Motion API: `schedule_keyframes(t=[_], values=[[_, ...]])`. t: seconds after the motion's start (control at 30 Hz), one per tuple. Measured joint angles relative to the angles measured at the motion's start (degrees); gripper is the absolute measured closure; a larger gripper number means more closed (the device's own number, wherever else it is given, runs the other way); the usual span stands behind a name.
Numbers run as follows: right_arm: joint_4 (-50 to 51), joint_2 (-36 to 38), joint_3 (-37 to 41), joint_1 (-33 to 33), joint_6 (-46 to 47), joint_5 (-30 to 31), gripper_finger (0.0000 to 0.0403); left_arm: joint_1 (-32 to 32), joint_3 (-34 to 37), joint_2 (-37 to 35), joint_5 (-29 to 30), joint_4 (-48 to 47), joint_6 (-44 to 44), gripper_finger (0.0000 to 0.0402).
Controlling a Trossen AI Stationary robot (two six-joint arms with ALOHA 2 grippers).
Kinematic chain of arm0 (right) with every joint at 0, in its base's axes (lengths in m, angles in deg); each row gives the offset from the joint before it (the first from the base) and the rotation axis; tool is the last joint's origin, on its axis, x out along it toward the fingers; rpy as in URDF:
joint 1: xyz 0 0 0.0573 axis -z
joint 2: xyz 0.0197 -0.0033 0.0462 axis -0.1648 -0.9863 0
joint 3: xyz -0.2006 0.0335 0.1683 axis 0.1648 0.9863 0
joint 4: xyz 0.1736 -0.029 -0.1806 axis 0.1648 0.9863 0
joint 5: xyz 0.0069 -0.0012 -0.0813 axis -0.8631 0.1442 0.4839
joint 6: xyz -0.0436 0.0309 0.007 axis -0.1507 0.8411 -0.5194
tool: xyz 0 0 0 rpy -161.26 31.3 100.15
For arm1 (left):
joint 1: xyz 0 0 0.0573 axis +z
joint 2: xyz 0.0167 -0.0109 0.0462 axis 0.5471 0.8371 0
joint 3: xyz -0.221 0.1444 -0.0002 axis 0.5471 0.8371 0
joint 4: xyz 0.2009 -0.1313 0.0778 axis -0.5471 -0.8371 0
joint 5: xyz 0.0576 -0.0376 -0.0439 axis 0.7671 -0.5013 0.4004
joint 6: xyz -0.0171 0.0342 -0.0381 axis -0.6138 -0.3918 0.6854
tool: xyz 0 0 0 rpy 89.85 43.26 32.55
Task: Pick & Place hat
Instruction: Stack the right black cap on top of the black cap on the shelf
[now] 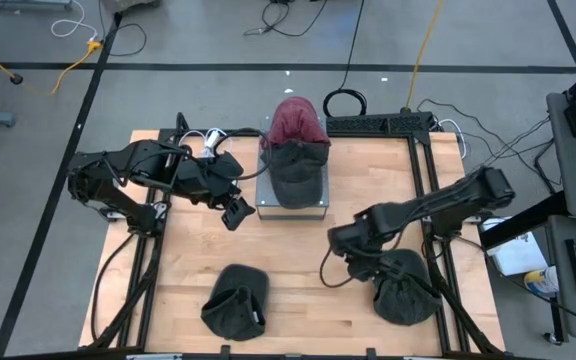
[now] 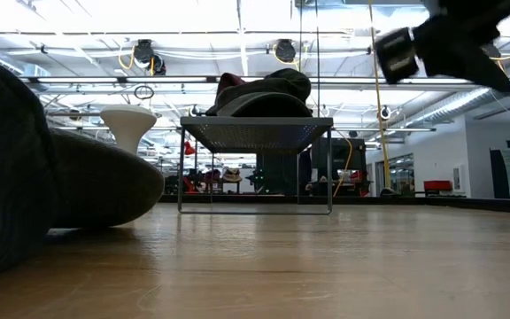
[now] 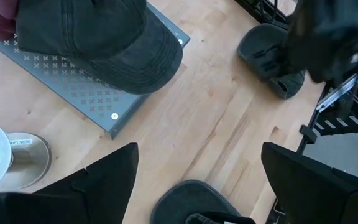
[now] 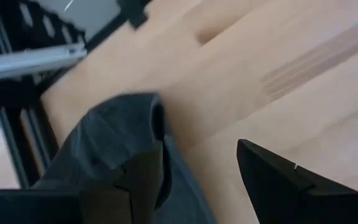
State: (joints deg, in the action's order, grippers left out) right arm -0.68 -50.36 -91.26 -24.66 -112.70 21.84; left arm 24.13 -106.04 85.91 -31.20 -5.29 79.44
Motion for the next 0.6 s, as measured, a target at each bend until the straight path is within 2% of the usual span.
schedule_keyframes(t=[0.3,0.4,0.6], values=[[6.23,-9.03,0.85,-2.03,-11.27,-0.04,0.0199,0.00,0.00,0.00,0.04,-0.02,0.02,0.0069],[5.37,-10.47,3.62,-2.80,-13.94,0.14,0.0199,-0.03,0.00,0.00,0.06,0.00,0.39,0.0071],[-1.64,-10.80,11.66,-3.32,-14.51,4.76,0.0200,-0.30,0.00,0.00,0.04,0.69,1.51,0.0065]])
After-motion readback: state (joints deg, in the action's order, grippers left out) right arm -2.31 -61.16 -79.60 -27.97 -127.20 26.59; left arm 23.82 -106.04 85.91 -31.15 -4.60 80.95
